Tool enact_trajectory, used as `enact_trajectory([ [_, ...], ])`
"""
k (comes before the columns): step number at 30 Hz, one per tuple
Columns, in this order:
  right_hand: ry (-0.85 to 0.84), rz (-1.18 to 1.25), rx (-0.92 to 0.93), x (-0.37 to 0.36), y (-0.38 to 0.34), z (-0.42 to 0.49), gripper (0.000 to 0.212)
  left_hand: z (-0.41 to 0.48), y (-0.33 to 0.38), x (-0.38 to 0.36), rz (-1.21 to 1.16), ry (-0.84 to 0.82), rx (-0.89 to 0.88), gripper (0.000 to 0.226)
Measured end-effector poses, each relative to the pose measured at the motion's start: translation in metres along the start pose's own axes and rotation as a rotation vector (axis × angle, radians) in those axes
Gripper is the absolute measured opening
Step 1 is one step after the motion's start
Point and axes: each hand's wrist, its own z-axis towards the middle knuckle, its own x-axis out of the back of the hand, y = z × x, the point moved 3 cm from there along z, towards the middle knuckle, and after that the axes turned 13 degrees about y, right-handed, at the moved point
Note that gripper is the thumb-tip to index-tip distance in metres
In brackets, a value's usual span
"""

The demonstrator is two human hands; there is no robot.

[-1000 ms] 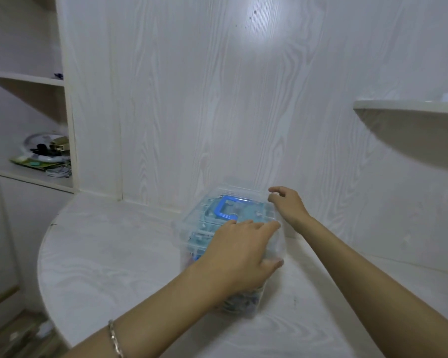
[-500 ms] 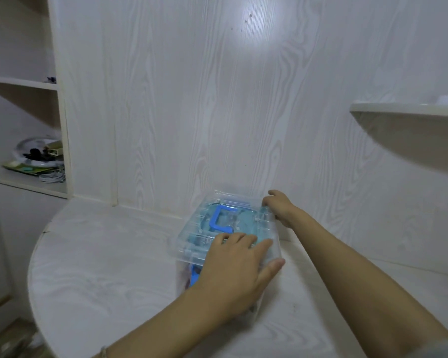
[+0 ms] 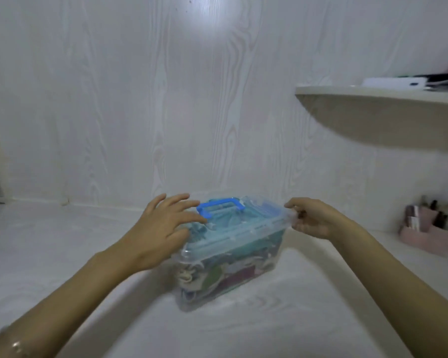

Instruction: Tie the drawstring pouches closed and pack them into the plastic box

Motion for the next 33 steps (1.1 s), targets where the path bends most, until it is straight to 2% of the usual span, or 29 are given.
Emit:
enact_trajectory([
  [2, -0.018, 0.112, -0.048, 0.024, 0.011, -0.021, 0.007, 0.003, -0.012, -0.001, -0.067, -0.005, 0.106, 0.064],
  [4, -0.039, 0.179, -0.11, 0.042, 0.021, -0.044, 0.012, 0.006, -0.021, -0.001, -0.157, 0.014, 0.259, 0.067],
  [7, -0.133, 0.283, -0.217, 0.055, 0.034, -0.08, 0.019, 0.01, -0.026, -0.003, -0.328, 0.088, 0.532, 0.058],
  [11, -0.158, 0.295, -0.199, 0.061, 0.044, -0.105, 0.034, 0.005, -0.035, -0.02, -0.585, 0.148, 0.96, 0.066],
  [13, -0.136, 0.26, -0.172, 0.064, 0.044, -0.11, 0.033, 0.001, -0.034, -0.025, -0.692, 0.164, 1.056, 0.062],
  [17, -0.064, 0.003, 0.037, 0.067, 0.035, -0.112, 0.022, 0.003, -0.031, -0.017, -0.592, 0.336, 1.011, 0.063],
  [20, -0.018, -0.168, 0.189, 0.065, 0.03, -0.113, 0.017, 0.005, -0.021, -0.014, -0.478, 0.339, 0.896, 0.058],
  [26, -0.015, -0.226, 0.218, 0.058, 0.025, -0.106, 0.027, 0.0, -0.011, -0.01, -0.247, 0.299, 0.779, 0.049],
  [33, 0.015, -0.29, 0.286, 0.054, 0.026, -0.096, 0.041, -0.001, -0.006, -0.009, -0.193, 0.333, 0.751, 0.044],
])
